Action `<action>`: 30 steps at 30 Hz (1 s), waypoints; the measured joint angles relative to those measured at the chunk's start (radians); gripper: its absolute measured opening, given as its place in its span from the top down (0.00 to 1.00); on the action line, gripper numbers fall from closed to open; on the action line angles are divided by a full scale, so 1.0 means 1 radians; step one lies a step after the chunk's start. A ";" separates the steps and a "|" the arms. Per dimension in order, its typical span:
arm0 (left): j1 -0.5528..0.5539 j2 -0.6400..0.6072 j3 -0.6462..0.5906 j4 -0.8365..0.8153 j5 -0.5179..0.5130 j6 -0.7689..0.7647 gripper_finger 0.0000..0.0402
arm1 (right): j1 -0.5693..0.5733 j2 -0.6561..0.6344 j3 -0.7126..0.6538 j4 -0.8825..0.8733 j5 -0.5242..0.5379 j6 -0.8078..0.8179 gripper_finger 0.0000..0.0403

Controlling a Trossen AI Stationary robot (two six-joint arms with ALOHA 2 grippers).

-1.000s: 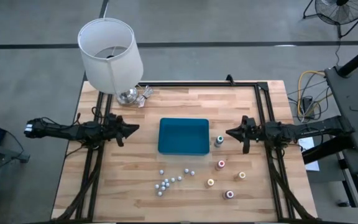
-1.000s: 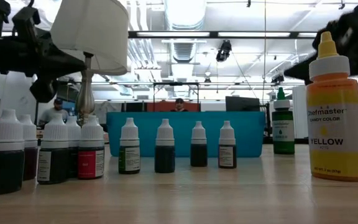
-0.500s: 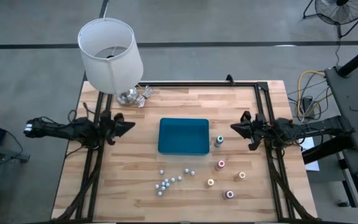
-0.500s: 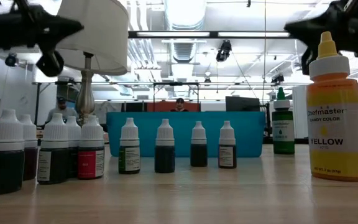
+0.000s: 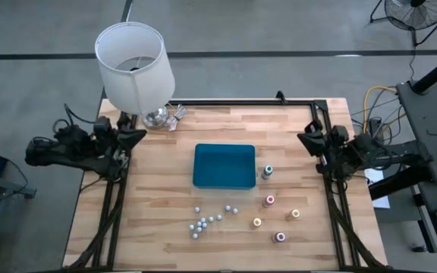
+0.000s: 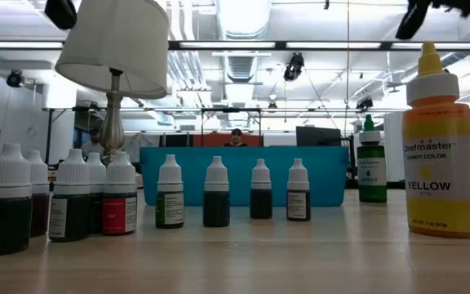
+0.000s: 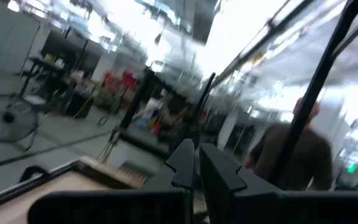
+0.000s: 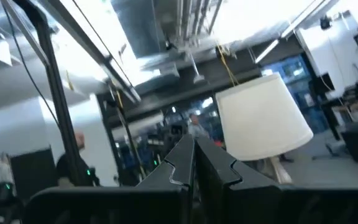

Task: Pick & Place food coloring
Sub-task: Put the right small red food coloring bottle into the blue bin

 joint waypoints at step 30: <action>0.000 0.337 0.390 -0.442 0.000 0.060 1.00 | 0.000 0.254 0.515 -0.765 -0.001 -0.003 0.98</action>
